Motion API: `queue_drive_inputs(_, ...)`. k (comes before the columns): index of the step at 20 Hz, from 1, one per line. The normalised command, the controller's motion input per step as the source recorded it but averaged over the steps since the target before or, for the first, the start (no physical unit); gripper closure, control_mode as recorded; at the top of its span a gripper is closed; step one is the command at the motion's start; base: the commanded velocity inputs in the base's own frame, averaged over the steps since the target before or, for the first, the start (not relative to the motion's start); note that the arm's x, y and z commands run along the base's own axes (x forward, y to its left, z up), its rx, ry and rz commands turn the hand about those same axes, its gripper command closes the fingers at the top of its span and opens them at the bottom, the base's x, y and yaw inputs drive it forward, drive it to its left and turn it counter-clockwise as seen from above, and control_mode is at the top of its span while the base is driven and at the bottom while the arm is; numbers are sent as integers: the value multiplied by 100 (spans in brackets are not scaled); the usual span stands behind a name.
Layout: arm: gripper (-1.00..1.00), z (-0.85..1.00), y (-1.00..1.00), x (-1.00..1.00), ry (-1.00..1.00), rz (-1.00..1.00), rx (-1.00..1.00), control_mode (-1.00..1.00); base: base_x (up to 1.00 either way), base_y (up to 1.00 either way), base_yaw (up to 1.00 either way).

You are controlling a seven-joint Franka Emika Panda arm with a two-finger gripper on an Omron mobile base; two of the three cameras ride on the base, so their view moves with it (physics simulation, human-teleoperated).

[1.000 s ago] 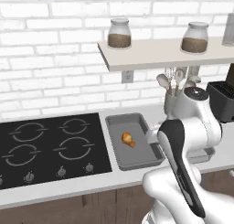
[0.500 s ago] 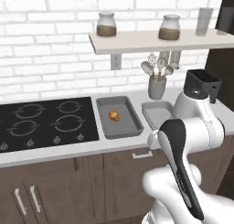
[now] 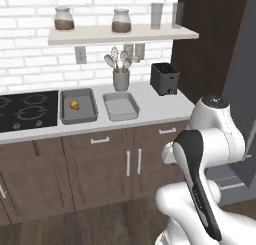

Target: Place one lemon wedge and one chicken drumstick in each tupperware on the nearby counter, to pack two identical lunches.

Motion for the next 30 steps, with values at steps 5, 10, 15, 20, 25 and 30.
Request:
queue_drive_inputs(5,-100,0,0,0,0,0,0,100,-80,-84,-10)
queue_drive_inputs(10,-100,0,0,0,0,0,0,100,-62,-87,-6)
queue_drive_inputs(15,-100,0,0,0,0,0,0,100,-20,-100,-7)
queue_drive_inputs(20,-100,0,0,0,0,0,0,100,0,-97,-34)
queue_drive_inputs(25,-100,0,0,0,0,0,0,100,9,-71,-42)
queue_drive_inputs(30,-100,0,0,0,0,0,0,100,19,-69,-43)
